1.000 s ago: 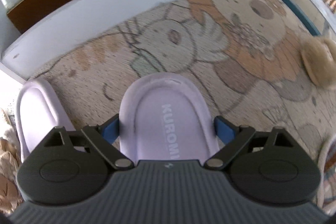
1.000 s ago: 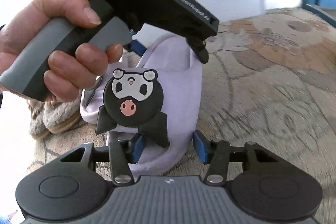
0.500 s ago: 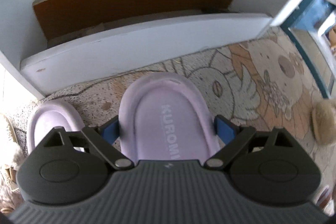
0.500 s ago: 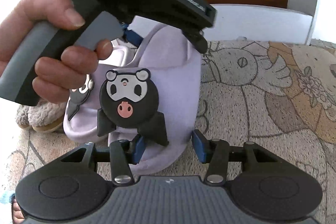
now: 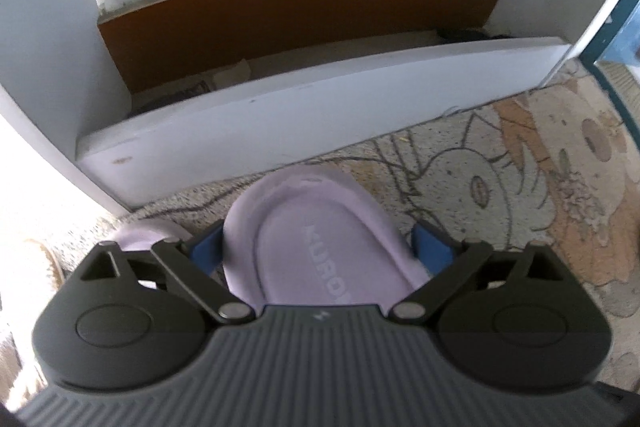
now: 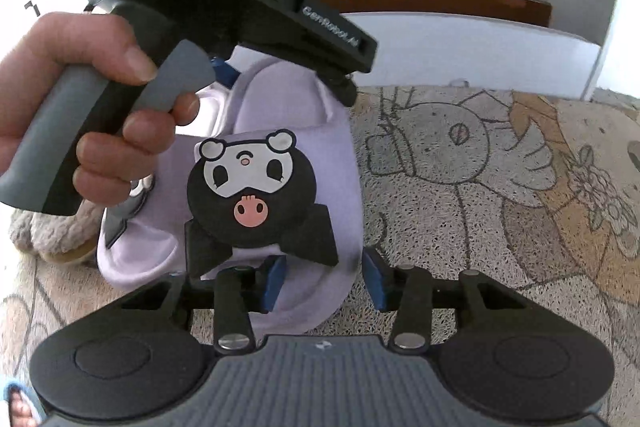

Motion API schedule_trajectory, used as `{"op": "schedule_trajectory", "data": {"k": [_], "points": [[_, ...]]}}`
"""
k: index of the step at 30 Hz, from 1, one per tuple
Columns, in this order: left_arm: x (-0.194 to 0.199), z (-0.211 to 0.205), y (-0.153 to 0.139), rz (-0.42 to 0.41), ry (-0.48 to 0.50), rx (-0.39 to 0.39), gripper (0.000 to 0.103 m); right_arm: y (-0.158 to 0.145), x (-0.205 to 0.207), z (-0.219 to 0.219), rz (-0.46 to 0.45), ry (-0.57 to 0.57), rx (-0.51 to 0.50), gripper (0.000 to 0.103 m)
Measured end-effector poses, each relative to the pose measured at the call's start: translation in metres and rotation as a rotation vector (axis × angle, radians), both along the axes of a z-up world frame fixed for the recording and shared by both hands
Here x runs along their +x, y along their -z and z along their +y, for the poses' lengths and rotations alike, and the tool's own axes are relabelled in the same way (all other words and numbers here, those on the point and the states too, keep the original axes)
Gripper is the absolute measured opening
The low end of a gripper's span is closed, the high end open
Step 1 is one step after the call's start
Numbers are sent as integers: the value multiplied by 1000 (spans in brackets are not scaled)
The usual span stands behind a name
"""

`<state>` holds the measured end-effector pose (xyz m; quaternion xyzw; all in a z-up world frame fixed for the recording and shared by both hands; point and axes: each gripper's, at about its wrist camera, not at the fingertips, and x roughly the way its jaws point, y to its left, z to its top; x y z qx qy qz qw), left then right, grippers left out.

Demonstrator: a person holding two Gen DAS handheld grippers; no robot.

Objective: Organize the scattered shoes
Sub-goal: 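Lower the lilac slide beside the first lilac slide with both tools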

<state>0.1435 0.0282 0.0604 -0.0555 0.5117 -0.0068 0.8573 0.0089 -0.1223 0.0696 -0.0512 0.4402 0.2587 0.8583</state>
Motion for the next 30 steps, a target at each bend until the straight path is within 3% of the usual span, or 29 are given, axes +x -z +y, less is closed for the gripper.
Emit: {"op": "schedule_trajectory", "data": {"k": [3, 7, 21, 30], "points": [[-5, -6, -2, -21, 48, 43, 103, 0, 0, 4, -9, 60, 35, 51], [-11, -12, -5, -38, 83, 93, 103, 2, -1, 12, -28, 91, 19, 51], [-14, 1, -4, 8, 48, 35, 103, 5, 3, 24, -46, 164, 25, 52], [-23, -6, -9, -1, 62, 73, 103, 8, -5, 26, -48, 217, 50, 53]]}}
